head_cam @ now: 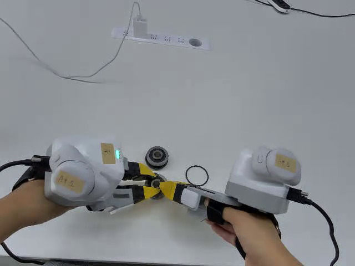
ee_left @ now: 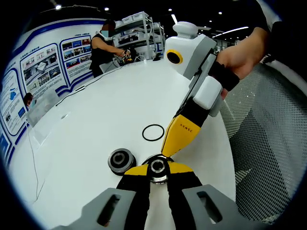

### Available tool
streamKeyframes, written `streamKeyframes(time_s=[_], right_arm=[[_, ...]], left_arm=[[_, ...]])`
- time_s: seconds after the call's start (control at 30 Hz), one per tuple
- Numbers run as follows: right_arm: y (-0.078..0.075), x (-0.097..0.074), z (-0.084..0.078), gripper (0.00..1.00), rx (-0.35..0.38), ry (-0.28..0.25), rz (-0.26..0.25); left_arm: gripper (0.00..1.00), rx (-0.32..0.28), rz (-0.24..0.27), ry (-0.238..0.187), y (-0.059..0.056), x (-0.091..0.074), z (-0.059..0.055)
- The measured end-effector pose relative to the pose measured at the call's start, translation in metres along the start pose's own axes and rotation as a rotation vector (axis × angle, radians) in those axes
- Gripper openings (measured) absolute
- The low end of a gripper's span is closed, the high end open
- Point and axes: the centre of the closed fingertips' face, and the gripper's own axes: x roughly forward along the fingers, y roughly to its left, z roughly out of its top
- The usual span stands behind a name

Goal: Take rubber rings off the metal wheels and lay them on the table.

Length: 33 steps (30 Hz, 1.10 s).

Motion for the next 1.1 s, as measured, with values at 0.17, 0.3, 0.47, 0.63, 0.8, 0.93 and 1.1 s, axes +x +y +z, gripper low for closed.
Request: streamKeyframes(time_s=[0.17,0.3,0.47,0.63,0.8,0.93,1.1], right_arm=[[-0.001,0.001,0.000,0.01,0.007,-0.002,-0.002],[-0.001,0.001,0.001,0.01,0.010,-0.003,-0.002],[-0.001,0.001,0.001,0.01,0.013,-0.004,-0.002],[-0.001,0.001,0.001,0.01,0.022,-0.005,0.000],[0.000,0.003,0.000,0.01,0.033,-0.003,0.008],[0.004,0.003,0.001,0.01,0.042,-0.006,0.025],[0.009,0.002,0.002,0.01,0.054,-0.014,0.045]], left_arm=[[0.13,-0.004,0.005,0.007,0.000,0.000,0.000],[0.14,-0.013,0.004,0.008,0.001,0.000,0.000],[0.14,-0.010,0.002,0.013,0.001,0.000,0.000],[0.10,-0.030,0.007,-0.012,0.002,-0.008,0.007],[0.12,-0.037,0.020,-0.020,0.005,-0.014,0.007],[0.13,-0.061,0.049,-0.035,0.009,-0.022,0.010],[0.13,-0.081,0.077,-0.058,0.013,-0.029,0.018]])
